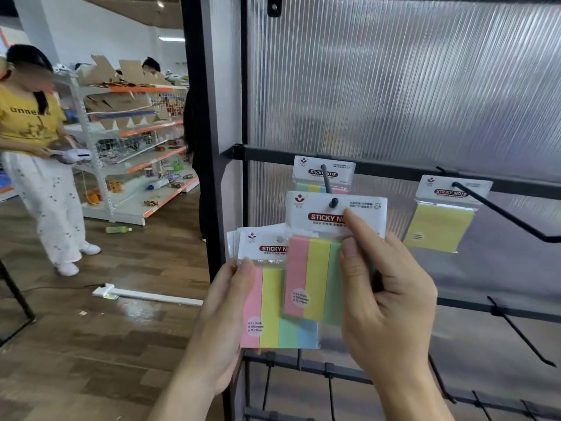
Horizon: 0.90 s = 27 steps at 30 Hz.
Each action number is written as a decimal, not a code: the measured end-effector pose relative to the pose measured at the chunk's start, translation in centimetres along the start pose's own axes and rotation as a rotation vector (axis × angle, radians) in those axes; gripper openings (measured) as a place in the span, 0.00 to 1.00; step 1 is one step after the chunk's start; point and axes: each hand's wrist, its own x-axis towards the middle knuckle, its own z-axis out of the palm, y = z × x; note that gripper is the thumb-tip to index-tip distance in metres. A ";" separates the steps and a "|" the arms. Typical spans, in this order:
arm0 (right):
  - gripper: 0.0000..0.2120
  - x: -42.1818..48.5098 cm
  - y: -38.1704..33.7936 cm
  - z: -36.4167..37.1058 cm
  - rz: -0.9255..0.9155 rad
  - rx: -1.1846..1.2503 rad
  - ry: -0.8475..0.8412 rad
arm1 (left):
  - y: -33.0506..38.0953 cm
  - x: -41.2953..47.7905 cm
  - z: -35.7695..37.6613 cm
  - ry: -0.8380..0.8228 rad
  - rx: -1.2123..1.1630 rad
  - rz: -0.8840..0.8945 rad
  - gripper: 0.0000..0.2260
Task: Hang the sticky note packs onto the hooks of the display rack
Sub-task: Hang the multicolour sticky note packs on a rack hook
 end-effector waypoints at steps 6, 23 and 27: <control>0.16 1.4 1.8 1.1 0.136 -0.049 -0.055 | -0.4 0.0 -1.1 0.034 0.051 0.014 0.23; 0.26 5.2 8.0 3.8 0.468 -0.234 -0.385 | -0.5 -0.1 -1.6 0.031 0.061 0.047 0.21; 0.21 3.3 5.4 2.1 0.484 -0.267 -0.232 | -0.5 0.0 -1.3 0.016 0.048 0.062 0.20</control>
